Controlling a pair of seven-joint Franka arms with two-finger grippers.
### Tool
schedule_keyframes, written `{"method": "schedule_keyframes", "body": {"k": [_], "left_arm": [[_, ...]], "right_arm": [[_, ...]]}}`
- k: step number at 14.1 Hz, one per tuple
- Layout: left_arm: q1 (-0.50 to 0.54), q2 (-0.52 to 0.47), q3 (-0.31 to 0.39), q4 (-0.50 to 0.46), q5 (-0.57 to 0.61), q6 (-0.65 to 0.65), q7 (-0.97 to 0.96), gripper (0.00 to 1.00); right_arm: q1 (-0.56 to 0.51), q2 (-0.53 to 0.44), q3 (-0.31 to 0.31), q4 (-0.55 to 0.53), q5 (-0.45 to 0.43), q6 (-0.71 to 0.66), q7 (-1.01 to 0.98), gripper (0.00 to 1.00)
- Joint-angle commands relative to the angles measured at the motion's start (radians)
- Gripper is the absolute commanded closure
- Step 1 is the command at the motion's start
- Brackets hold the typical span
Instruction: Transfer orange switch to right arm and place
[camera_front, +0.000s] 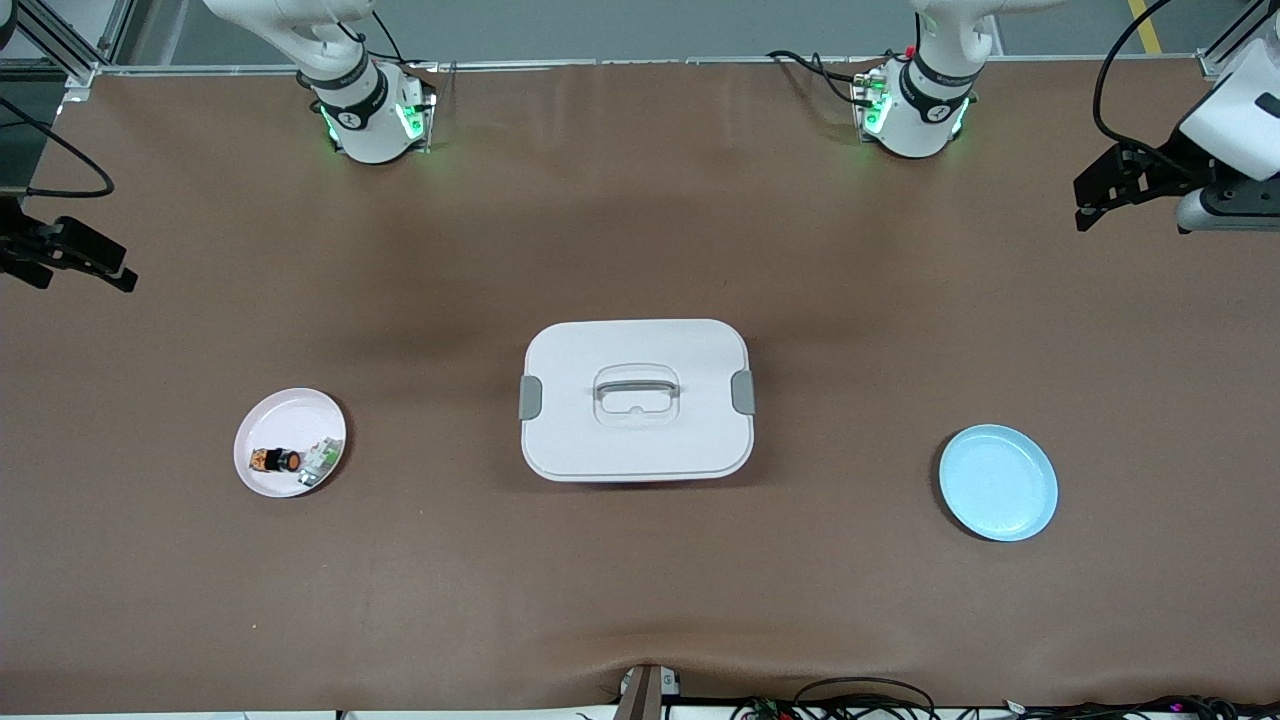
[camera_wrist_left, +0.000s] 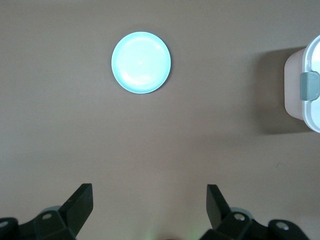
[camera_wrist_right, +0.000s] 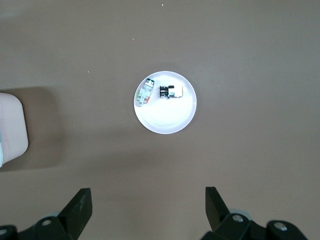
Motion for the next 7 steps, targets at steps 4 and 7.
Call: {"method": "schedule_keyframes", "body": {"k": [4,7], "left_arm": [[0.008,-0.011,-0.003,0.014,-0.013,-0.012,0.002,0.00],[0.006,-0.001,-0.003,0.026,-0.013,-0.012,0.002,0.00]], "right_arm": [[-0.012,0.019,0.011,0.025,-0.001,-0.032,0.015,0.00],[-0.013,0.018,0.011,0.027,-0.001,-0.034,0.013,0.00]]}}
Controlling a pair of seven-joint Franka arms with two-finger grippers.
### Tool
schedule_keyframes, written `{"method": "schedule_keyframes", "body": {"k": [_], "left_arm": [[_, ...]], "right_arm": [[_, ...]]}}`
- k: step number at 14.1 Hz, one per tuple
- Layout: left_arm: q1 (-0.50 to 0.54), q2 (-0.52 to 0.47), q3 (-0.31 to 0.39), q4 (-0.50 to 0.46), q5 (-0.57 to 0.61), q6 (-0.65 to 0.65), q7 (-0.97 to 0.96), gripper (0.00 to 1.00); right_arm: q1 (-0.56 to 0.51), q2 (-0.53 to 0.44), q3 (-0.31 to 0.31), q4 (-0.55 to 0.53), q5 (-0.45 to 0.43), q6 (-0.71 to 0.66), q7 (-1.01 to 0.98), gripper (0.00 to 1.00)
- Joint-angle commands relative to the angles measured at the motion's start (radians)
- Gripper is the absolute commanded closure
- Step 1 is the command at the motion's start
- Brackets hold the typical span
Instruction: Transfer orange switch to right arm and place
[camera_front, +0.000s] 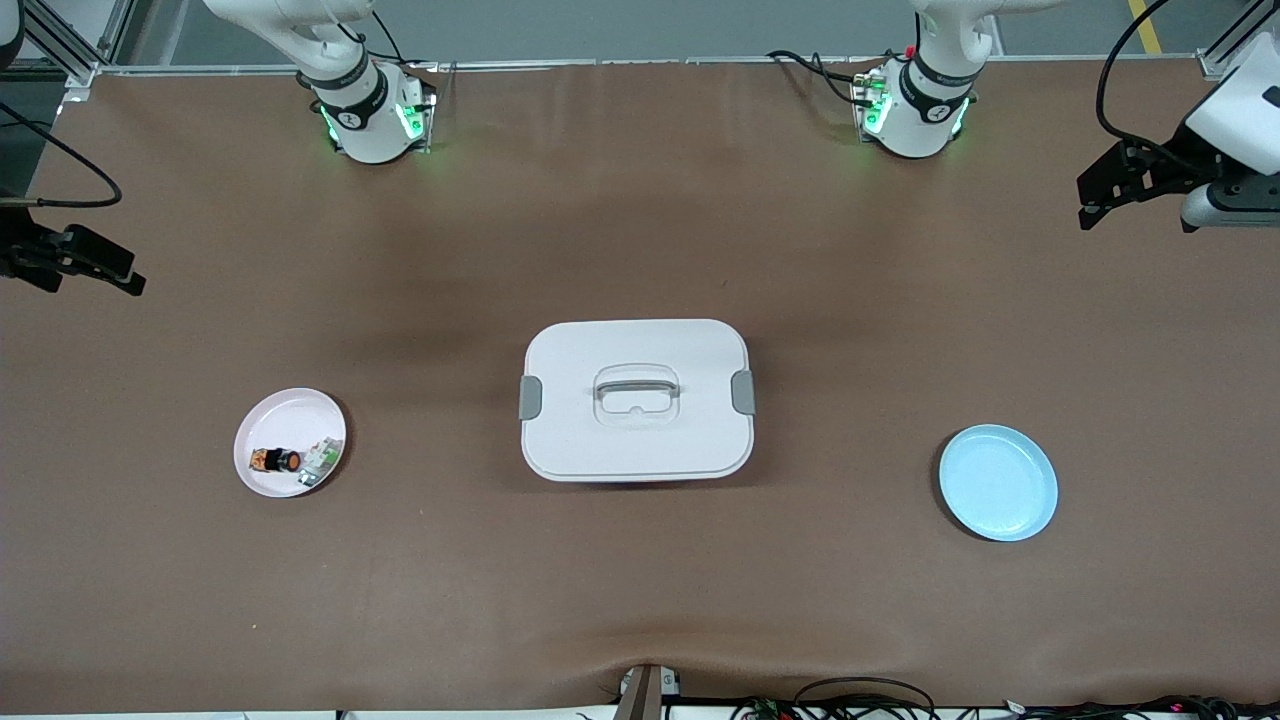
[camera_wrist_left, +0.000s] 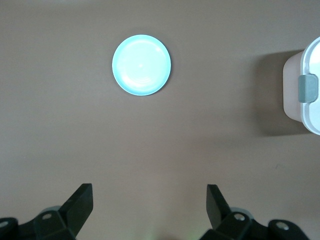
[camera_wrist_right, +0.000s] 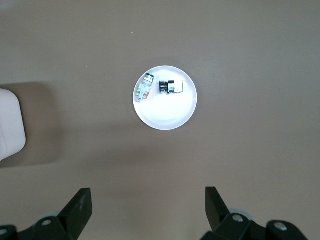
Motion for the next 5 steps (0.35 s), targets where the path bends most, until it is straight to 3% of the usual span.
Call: {"method": "schedule_keyframes", "body": {"k": [1,5], "left_arm": [[0.007,-0.001,-0.002,0.017,-0.010,-0.012,0.004,0.00],[0.009,0.011,-0.002,0.034,-0.013,-0.012,0.001,0.00]], "right_arm": [[-0.013,0.004,0.011,0.025,-0.001,-0.021,0.010,0.00],[-0.013,0.004,0.011,0.025,-0.002,-0.021,-0.023,0.00]]}}
